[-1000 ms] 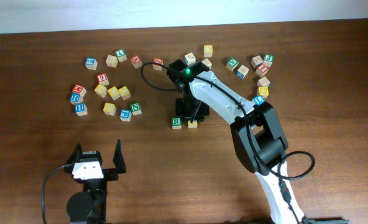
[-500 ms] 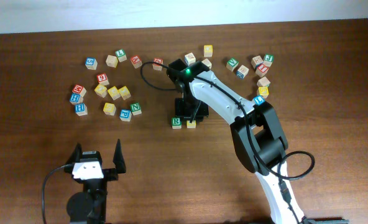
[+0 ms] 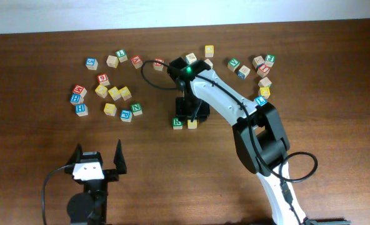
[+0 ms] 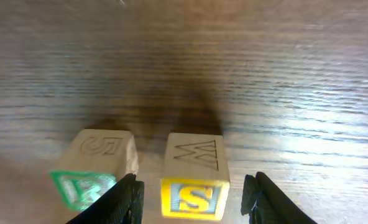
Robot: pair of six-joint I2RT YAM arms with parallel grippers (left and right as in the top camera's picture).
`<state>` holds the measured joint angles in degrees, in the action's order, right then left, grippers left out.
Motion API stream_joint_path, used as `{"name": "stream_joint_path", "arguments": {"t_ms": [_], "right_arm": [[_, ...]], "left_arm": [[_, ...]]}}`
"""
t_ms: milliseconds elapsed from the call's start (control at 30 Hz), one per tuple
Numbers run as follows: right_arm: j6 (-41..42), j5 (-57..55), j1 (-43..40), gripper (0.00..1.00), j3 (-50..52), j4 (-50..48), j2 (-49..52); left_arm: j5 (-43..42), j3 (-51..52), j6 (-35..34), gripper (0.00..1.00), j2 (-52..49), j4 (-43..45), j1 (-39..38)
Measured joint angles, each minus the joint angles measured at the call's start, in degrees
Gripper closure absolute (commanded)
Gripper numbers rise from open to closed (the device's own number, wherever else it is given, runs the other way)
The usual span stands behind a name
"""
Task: Spell out RSS
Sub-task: 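Release the S block and raise right gripper toward right cluster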
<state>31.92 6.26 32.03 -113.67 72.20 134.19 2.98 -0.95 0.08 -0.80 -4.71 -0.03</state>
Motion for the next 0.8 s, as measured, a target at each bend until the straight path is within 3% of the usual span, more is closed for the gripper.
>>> {"name": "stream_joint_path", "arguments": {"t_ms": [200, 333, 400, 500, 733, 767, 800], "right_arm": [[-0.5, -1.97, -1.64, 0.55, -6.45, 5.29, 0.0], [-1.09, -2.4, -7.04, 0.53, -13.05, 10.01, 0.0], [-1.51, -2.47, -10.14, 0.45, -15.15, 12.0, 0.0], [-2.58, -3.04, -15.93, 0.26, -17.29, 14.47, -0.02], [-3.06, -3.87, -30.23, 0.2, -17.49, 19.65, -0.02], [-3.21, -3.89, -32.09, 0.16, -17.46, 20.39, -0.02], [-3.3, -3.93, -34.21, 0.02, -17.46, 21.18, -0.02]], "left_arm": [[0.02, 0.0, 0.0, 0.01, 0.0, 0.02, -0.02], [0.02, 0.0, 0.0, 0.01, 0.0, 0.02, -0.02], [0.02, 0.0, 0.0, 0.01, 0.0, 0.02, -0.02], [0.02, 0.0, 0.0, 0.01, 0.0, 0.02, -0.02], [0.02, 0.0, 0.0, 0.01, 0.0, 0.02, -0.02], [0.0, 0.0, 0.0, 0.01, 0.0, 0.02, -0.02], [0.0, 0.0, 0.0, 0.01, 0.0, 0.02, -0.02]]}}
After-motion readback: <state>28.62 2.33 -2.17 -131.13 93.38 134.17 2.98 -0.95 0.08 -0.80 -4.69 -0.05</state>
